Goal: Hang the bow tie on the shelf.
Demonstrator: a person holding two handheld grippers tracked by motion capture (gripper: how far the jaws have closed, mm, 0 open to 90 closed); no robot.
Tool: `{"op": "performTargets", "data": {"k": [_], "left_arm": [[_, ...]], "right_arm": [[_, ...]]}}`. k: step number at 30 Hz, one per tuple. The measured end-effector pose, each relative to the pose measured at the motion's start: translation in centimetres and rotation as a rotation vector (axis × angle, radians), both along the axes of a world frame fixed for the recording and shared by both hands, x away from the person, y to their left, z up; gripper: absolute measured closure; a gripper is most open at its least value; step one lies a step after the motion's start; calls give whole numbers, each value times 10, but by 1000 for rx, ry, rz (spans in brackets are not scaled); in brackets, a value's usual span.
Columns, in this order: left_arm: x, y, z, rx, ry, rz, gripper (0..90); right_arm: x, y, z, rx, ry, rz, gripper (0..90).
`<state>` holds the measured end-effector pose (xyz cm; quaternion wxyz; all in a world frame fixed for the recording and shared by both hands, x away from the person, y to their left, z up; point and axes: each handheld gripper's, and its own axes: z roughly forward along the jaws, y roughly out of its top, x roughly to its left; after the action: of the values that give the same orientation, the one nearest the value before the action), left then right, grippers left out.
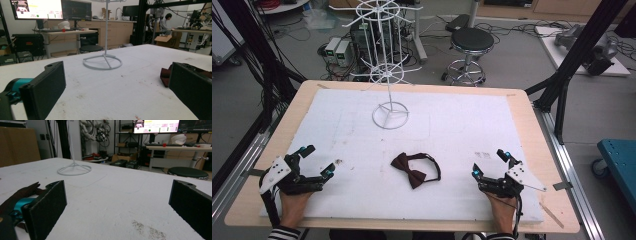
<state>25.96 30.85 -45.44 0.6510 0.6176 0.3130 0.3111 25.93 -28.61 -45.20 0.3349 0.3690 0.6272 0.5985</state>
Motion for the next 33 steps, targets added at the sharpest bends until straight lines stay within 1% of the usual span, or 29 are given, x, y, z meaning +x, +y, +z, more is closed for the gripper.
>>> {"op": "performTargets", "data": {"k": [2, 3, 4, 9, 10, 13, 15, 18, 19, 21, 22, 24, 25, 27, 28, 29, 33], "left_arm": [[0, 0, 0, 2, 1, -2, 17], [0, 0, 0, 2, 0, -1, 17], [0, 0, 0, 3, -1, 0, 17], [0, 0, 0, 1, 1, -1, 17], [0, 0, 0, 2, -1, -2, 17], [-1, 0, 0, 0, -3, -2, 17], [-1, 0, 0, 1, -2, -3, 17], [0, 0, 0, 0, -2, -2, 17], [0, 0, 0, 0, -2, -2, 17], [0, 0, 0, 1, -2, -2, 17], [-1, 0, 0, 1, 0, -3, 17], [0, 0, 0, 1, -2, -1, 17], [0, 0, 0, 1, -2, -2, 17], [0, 0, 0, 1, -2, -1, 17], [0, 0, 0, 1, -1, -2, 17], [0, 0, 0, 2, -2, -2, 17], [0, 0, 0, 5, -3, -3, 17]], "right_arm": [[0, 0, 0, 6, 6, 2, 7], [1, -1, 0, 5, -2, 3, 7], [0, -1, 0, 12, 2, 2, 7], [-1, -2, 4, 30, 12, 35, 7], [-1, -1, 6, 23, -2, 41, 8], [0, 1, 13, 13, 8, 63, 7], [0, 2, 19, 0, 7, 84, 7], [2, 6, 28, -19, 18, 136, 7], [2, 9, 32, -31, 26, 157, 7], [4, 12, 37, -52, 34, 178, 7], [5, 15, 41, -67, 31, 194, 7], [6, 18, 47, -79, 41, 219, 7], [7, 21, 51, -101, 41, 237, 7], [8, 25, 56, -128, 55, 261, 7], [11, 29, 61, -138, 64, 289, 7], [11, 30, 62, -137, 73, 301, 8], [16, 42, 72, -179, 94, 377, 7]]}}
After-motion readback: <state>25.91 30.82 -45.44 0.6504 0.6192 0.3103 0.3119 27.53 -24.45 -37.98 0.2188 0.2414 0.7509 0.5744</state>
